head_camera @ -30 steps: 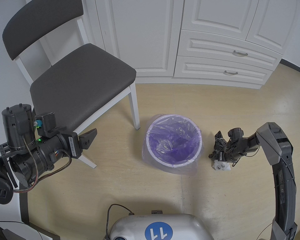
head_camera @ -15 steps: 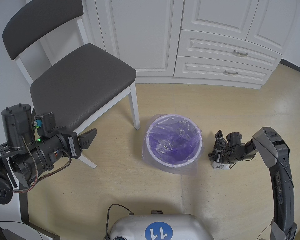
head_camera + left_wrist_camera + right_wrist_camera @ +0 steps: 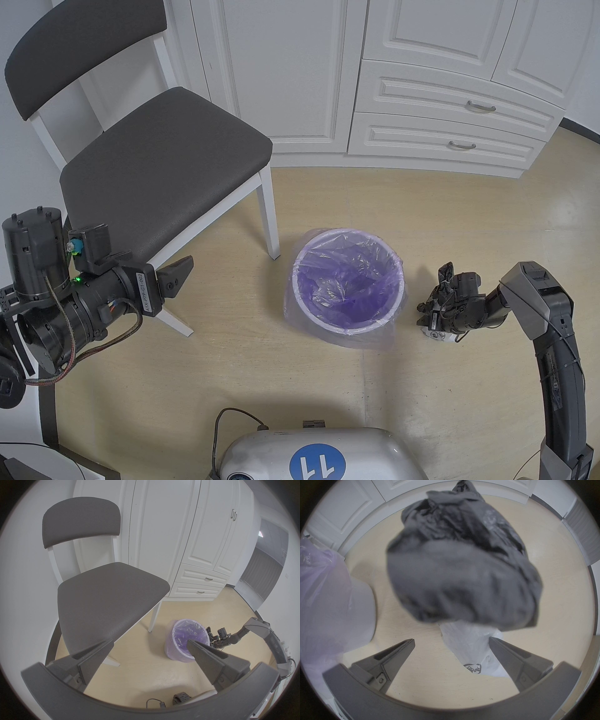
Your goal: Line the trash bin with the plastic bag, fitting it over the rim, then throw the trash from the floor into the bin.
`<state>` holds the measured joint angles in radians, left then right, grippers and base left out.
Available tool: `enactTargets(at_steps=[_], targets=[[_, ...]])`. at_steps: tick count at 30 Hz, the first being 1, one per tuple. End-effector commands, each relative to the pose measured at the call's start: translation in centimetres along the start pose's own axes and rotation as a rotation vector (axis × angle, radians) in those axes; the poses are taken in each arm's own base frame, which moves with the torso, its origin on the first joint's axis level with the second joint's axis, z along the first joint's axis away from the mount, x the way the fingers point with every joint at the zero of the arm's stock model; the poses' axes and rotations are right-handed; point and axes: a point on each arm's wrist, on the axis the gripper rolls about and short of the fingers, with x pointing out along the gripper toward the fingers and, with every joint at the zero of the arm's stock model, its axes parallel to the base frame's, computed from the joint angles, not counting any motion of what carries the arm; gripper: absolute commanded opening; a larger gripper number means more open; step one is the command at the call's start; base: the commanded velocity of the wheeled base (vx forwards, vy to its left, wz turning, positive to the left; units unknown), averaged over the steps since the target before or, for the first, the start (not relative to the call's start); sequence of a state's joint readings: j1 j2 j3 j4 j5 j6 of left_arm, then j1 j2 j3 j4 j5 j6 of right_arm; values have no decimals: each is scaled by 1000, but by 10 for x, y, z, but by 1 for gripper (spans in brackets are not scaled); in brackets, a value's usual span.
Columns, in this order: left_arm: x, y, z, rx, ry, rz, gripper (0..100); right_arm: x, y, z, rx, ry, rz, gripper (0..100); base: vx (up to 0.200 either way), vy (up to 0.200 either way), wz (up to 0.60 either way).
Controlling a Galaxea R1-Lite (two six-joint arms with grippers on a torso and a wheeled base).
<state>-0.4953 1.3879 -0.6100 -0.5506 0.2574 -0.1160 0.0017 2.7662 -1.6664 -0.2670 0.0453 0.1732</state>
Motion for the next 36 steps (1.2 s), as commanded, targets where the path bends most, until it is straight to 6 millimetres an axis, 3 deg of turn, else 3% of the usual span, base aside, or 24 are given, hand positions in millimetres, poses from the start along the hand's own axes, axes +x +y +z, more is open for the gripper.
enactTargets(at_steps=[1, 36], targets=[[0, 0, 0, 0, 1, 0, 100, 6, -1, -2, 14, 0, 1, 100, 0, 0, 0], [4, 0, -3, 5, 16, 3, 100, 35, -9, 0, 57, -72, -77, 100, 0, 0, 0]])
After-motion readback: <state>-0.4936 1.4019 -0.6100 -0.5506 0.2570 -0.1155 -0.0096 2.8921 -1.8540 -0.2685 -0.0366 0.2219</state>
